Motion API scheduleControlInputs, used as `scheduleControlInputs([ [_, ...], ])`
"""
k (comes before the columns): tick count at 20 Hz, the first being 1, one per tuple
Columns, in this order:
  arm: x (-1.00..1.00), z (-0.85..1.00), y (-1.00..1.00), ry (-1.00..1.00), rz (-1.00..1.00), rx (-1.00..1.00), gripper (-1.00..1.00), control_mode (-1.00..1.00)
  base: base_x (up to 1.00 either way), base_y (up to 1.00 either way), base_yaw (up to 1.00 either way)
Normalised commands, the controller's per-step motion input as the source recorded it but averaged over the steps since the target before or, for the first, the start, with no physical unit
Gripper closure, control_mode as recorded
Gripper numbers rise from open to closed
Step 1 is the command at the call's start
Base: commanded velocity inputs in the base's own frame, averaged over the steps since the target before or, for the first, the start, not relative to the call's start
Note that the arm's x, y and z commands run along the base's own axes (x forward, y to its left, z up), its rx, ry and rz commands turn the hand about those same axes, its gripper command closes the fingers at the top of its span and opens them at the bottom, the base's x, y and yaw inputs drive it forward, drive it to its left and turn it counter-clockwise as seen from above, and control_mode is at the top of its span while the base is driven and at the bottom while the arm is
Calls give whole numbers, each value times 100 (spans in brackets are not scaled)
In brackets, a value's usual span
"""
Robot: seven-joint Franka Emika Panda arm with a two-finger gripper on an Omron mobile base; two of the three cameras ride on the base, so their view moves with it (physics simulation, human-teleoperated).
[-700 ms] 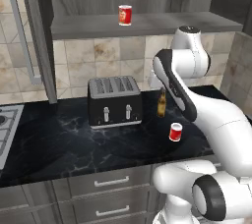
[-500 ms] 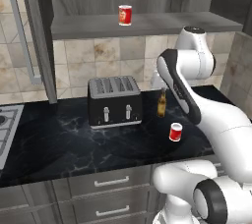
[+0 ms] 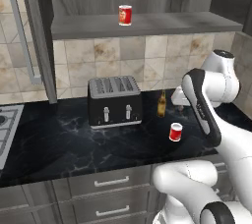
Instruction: Restock the canned food cabinet by taking the new fresh canned food from the counter and placing it in the cabinet. Then, take the old canned food from the cabinet and place it on the counter.
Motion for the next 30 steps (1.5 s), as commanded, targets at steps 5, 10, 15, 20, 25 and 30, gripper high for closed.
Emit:
scheduleControlInputs([
  [5, -4, -84, -64, 1, -8, 3, -100, -100, 0, 0, 0],
  [10, 12, -85, -25, 0, -3, 0, -100, -100, 0, 0, 0],
  [15, 39, -56, -2, 0, -4, 0, -100, -100, 0, 0, 0],
  [20, 50, -28, 4, 8, -5, 0, -100, -100, 0, 0, 0],
  [25, 46, -29, 4, 9, -3, 0, -100, -100, 0, 0, 0],
  [30, 34, -23, 0, 2, 0, 0, -100, -100, 0, 0, 0],
])
